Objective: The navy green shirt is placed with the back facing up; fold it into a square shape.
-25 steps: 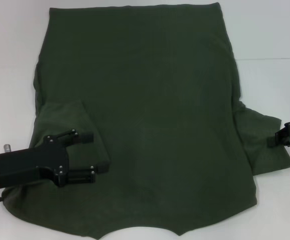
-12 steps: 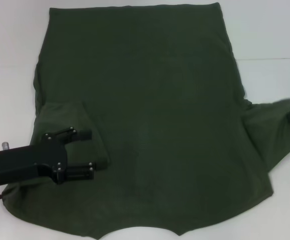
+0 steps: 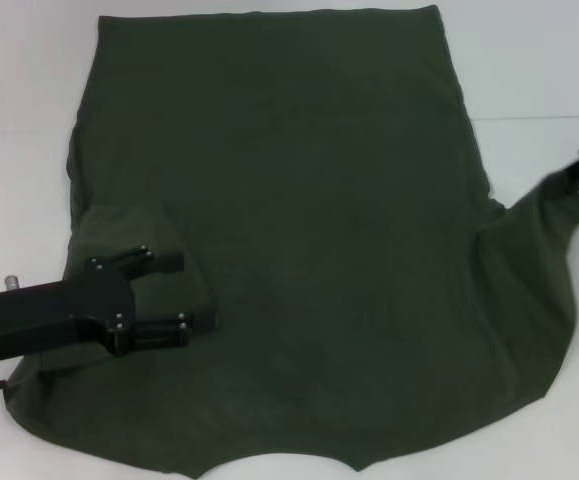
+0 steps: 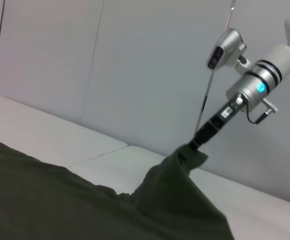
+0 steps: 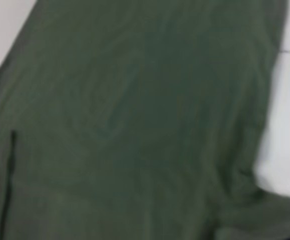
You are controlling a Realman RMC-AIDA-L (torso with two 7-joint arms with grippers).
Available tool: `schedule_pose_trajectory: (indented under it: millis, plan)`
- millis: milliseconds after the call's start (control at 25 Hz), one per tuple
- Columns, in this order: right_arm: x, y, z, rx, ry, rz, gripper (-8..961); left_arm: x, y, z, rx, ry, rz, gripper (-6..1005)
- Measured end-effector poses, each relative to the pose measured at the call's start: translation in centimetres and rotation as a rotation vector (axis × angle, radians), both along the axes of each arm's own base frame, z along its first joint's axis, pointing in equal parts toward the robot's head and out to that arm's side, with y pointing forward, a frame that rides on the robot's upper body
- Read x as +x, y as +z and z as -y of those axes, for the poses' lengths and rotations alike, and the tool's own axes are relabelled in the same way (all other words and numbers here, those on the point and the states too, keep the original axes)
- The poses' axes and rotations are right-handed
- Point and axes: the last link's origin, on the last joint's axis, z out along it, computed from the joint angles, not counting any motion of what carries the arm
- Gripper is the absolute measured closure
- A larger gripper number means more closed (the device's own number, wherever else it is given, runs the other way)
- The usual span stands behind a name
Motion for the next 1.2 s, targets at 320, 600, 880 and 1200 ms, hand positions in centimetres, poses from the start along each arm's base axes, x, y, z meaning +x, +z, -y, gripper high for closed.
schedule_pose_trajectory:
  millis: [320,600,880,1200]
  plan:
    - [-5.4,-3.3,-2.4,-0.037,0.075,-0.021,921,0.1,0.3,-0.2,0.01,0.001,-0.002,63]
    - [-7.8,-7.9,-3.1,-0.114,0.092,0.019,918,-0.1,0.5,-0.2,0.017,0.005,-0.008,62]
    - [-9.5,-11.4,-2.6,-0.162,0.117,0.042,914,-0.1,0.6,-0.2,0.02,0.005,-0.01,64]
    - [-10.1,-14.1,-2.0,-0.174,0.103,0.015,792,-0.1,0.6,-0.3,0.016,0.0,-0.017,66]
